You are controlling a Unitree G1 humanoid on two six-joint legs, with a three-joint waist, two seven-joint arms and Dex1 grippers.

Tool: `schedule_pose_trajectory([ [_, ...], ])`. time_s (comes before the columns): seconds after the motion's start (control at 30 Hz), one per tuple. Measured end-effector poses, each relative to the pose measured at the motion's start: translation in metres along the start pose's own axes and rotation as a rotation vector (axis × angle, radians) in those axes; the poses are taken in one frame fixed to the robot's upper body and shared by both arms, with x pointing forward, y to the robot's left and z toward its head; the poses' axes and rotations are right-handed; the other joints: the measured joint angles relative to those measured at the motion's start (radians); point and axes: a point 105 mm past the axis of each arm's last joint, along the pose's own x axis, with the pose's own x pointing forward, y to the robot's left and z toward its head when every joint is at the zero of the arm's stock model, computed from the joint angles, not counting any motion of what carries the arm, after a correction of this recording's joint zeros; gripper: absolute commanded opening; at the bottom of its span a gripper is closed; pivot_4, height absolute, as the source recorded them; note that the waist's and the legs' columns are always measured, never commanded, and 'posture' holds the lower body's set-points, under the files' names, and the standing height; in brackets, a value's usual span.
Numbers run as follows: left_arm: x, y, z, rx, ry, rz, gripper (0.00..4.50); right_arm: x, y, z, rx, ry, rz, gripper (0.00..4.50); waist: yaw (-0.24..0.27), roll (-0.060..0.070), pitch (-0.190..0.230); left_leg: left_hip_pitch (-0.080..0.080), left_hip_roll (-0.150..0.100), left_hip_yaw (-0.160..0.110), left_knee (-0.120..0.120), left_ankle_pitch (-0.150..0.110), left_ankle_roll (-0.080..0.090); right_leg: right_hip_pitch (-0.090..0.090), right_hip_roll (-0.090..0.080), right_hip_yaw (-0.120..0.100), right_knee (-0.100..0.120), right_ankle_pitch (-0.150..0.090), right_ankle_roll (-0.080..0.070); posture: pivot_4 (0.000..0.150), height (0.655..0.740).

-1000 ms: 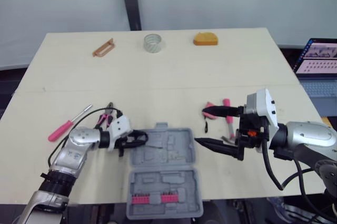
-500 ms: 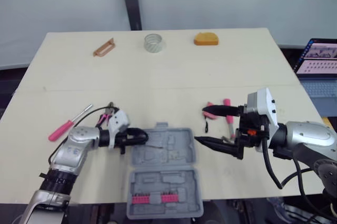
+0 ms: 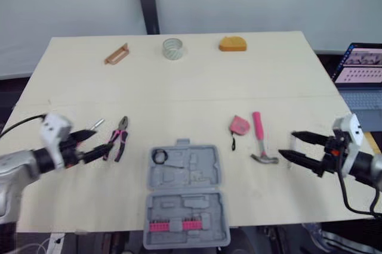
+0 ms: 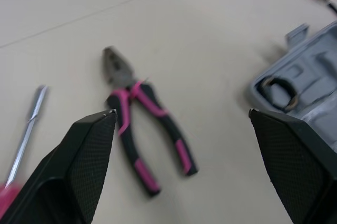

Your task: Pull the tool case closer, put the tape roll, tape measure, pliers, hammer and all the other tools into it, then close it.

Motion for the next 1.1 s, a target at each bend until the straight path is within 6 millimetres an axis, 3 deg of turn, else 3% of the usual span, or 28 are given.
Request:
schedule_pose_trajectory([
  [0.2,-0.055,0.037,-0.030,-0.053,0.035,0.243,4.44,-0.024,-0.032,-0.021,-0.002,0.069,-0.113,4.50,0.004,0.000,0.000,0.000,0.000,0.000,0.000,0.000,0.000,0.000,-0.001,0.000,-0.001,0.000,0.000,0.150,0.7400],
  [0.37,-0.089,0.052,-0.048,-0.083,0.060,0.366,4.44,-0.040,-0.045,-0.048,0.042,0.137,-0.192,4.50,0.001,0.000,0.000,0.000,0.000,0.001,-0.001,0.000,0.001,0.000,-0.001,0.001,-0.001,0.000,0.000,0.150,0.7400],
  [0.53,-0.100,0.060,-0.059,-0.101,0.068,0.424,4.44,-0.040,-0.045,-0.048,0.036,0.142,-0.196,4.50,0.000,0.000,0.000,0.001,0.000,0.002,-0.001,-0.001,0.000,0.000,-0.001,0.001,-0.001,0.000,0.000,0.150,0.7400],
  [0.87,-0.085,0.057,-0.057,-0.085,0.062,0.386,4.44,-0.032,-0.041,-0.031,0.015,0.108,-0.198,4.50,0.001,0.000,0.000,0.001,0.000,0.002,-0.001,-0.001,0.000,0.000,-0.001,0.001,0.000,0.000,0.000,0.150,0.7400],
  [1.03,-0.025,0.023,-0.027,-0.004,-0.002,0.171,4.44,0.013,-0.008,0.015,0.036,-0.082,-0.125,4.50,0.004,0.000,0.000,0.000,0.001,0.000,0.000,-0.001,-0.001,0.000,-0.001,0.001,0.000,0.000,0.000,0.150,0.7400],
  [1.1,-0.005,0.007,-0.014,0.029,-0.024,0.090,4.44,0.027,0.002,0.023,0.020,-0.092,-0.122,4.50,0.004,0.000,0.000,0.000,0.001,0.000,0.000,-0.001,-0.001,0.000,-0.001,0.000,0.000,0.000,0.000,0.150,0.7400],
])
